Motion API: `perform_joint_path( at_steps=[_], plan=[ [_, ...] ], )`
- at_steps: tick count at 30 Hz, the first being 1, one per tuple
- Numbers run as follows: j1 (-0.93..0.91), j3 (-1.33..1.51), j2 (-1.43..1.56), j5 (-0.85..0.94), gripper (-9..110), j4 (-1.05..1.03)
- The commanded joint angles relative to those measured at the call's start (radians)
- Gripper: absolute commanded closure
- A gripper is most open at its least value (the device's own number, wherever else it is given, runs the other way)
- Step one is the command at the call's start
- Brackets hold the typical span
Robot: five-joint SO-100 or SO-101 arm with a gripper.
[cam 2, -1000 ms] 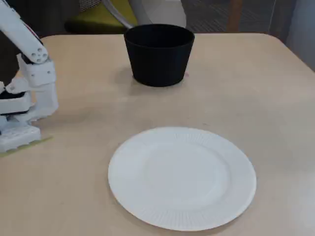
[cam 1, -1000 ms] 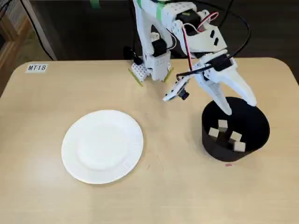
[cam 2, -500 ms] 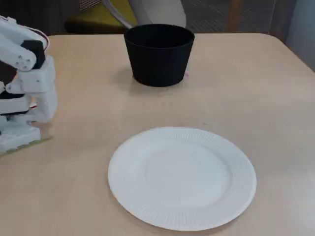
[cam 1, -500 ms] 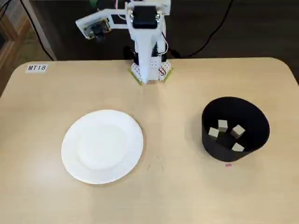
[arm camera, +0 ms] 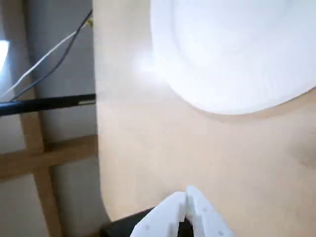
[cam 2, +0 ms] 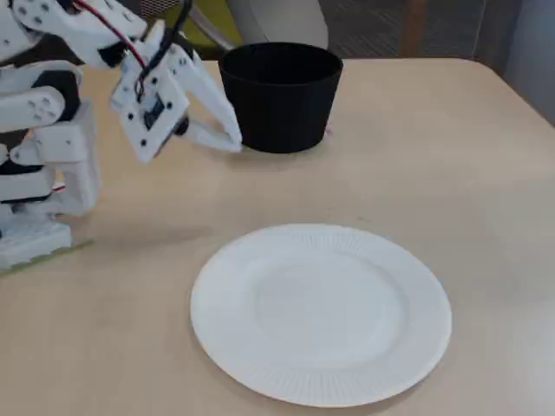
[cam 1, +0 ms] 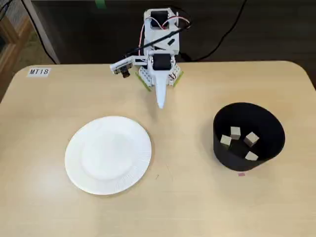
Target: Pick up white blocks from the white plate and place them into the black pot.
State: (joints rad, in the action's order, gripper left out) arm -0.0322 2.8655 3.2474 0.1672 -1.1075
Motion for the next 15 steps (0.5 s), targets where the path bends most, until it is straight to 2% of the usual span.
perform_joint_path(
  at_steps=[1,15],
  plan=[
    [0.006,0.077,0.006,-0.003,104,0.018],
    [0.025,0.112,0.006,-0.012,104,0.034]
  ],
)
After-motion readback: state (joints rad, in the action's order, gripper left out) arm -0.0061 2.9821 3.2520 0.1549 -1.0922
